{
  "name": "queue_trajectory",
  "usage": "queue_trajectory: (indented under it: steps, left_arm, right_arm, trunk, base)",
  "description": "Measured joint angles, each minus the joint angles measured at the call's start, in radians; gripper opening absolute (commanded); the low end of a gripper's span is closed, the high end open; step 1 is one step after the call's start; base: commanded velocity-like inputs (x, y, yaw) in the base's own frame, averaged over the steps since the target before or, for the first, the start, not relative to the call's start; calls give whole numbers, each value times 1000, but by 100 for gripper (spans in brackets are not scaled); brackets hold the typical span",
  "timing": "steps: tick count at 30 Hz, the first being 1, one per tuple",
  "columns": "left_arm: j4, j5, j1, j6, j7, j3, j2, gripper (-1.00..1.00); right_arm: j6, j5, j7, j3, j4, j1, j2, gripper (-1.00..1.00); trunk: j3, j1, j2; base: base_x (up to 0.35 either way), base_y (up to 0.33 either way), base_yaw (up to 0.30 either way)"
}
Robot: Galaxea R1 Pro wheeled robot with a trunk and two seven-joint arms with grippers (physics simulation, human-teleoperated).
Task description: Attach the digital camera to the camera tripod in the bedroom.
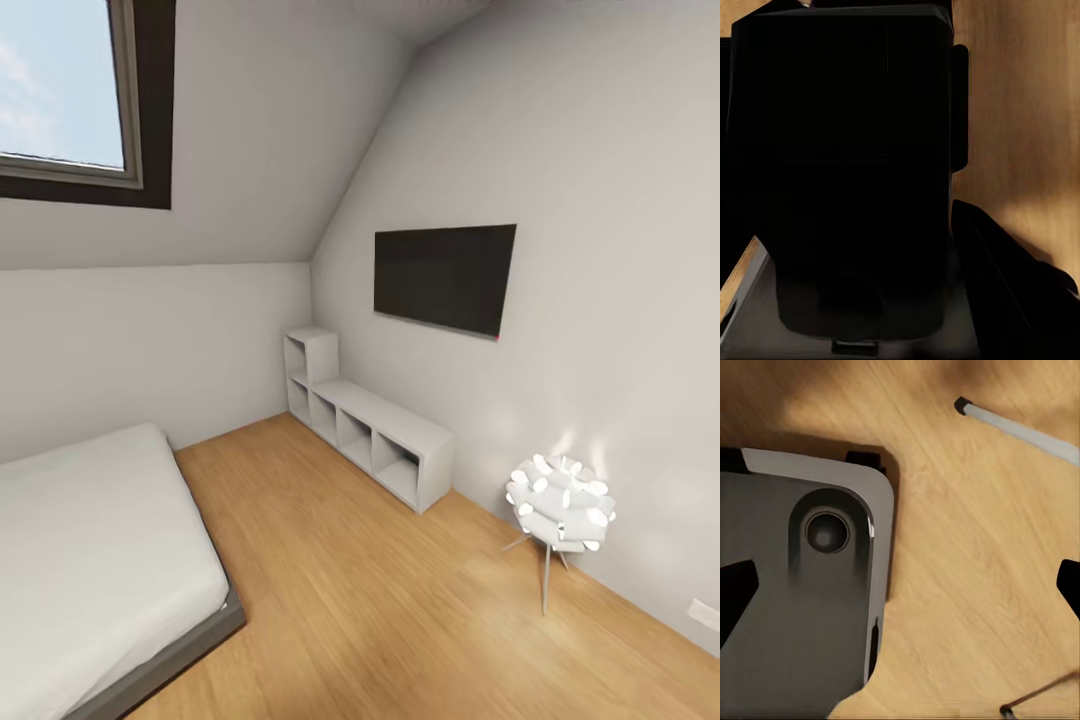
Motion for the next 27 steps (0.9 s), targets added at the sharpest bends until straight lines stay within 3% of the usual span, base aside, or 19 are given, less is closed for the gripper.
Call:
queue_trajectory:
  steps: [5, 6, 9, 24, 26, 27]
  left_arm:
    - [0, 1, 0, 0, 0, 0, 0, -100]
    - [0, 1, 0, 0, 0, 1, 0, -100]
    - [0, 1, 1, 1, 0, 1, 0, -100]
    - [0, 1, 8, -28, 0, 2, -1, -100]
    - [0, 1, 8, -29, 0, 2, -2, -100]
    - [0, 1, 8, -30, 0, 2, -2, -100]
  right_arm:
    - [-17, 7, -1, 0, -1, 36, 0, 100]
    - [-81, 9, -1, 0, -1, 60, -1, 100]
    - [-128, 7, -1, 0, -1, 76, -8, 100]
    - [-123, 12, 0, 1, -2, 77, -6, 100]
    - [-123, 23, 0, 1, -2, 77, -5, 100]
    - [-123, 58, -1, 2, -2, 77, -4, 100]
  trunk:
    - [16, -19, 35]
    - [19, -23, 42]
    - [28, -35, 63]
    - [75, -92, 168]
    - [82, -100, 182]
    - [85, -104, 189]
  base:
    - [0, 0, 0]
    - [0, 0, 0]
    - [0, 0, 0]
    - [0, 0, 0]
    - [0, 0, 0]
    - [0, 0, 0]
